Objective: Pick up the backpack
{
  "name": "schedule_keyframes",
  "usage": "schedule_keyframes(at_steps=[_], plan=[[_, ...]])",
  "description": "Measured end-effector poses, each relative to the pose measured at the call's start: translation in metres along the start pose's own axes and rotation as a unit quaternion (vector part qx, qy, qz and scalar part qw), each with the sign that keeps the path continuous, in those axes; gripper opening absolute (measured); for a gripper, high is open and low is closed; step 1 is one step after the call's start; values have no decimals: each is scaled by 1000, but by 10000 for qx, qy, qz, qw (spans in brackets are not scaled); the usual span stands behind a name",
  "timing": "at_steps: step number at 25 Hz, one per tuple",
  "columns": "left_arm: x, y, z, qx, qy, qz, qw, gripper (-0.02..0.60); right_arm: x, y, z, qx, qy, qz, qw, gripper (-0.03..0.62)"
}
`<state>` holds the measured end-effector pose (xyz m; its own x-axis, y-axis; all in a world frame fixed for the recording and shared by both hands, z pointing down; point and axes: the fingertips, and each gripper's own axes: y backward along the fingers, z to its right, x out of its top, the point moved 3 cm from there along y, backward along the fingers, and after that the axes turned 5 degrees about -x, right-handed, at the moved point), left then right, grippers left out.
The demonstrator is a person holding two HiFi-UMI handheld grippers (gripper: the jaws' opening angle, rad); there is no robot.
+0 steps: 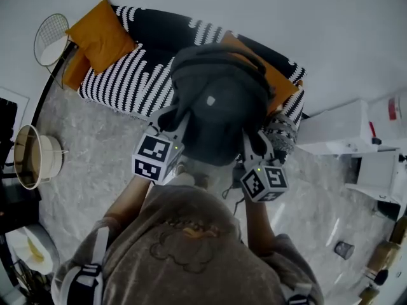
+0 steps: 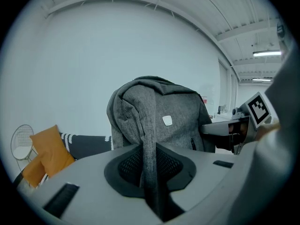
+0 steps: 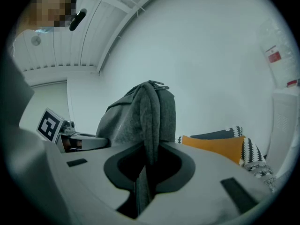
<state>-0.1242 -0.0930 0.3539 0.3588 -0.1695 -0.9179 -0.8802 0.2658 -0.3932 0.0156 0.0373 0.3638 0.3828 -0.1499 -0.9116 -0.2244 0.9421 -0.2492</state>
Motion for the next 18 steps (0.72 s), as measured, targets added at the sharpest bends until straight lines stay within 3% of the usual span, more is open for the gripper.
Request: schedule_keyframes(at_steps=[18], plan=[[-22,28,43,20,19,-75,10000,54,-19,50,2,104,-5,-54,9999,43]])
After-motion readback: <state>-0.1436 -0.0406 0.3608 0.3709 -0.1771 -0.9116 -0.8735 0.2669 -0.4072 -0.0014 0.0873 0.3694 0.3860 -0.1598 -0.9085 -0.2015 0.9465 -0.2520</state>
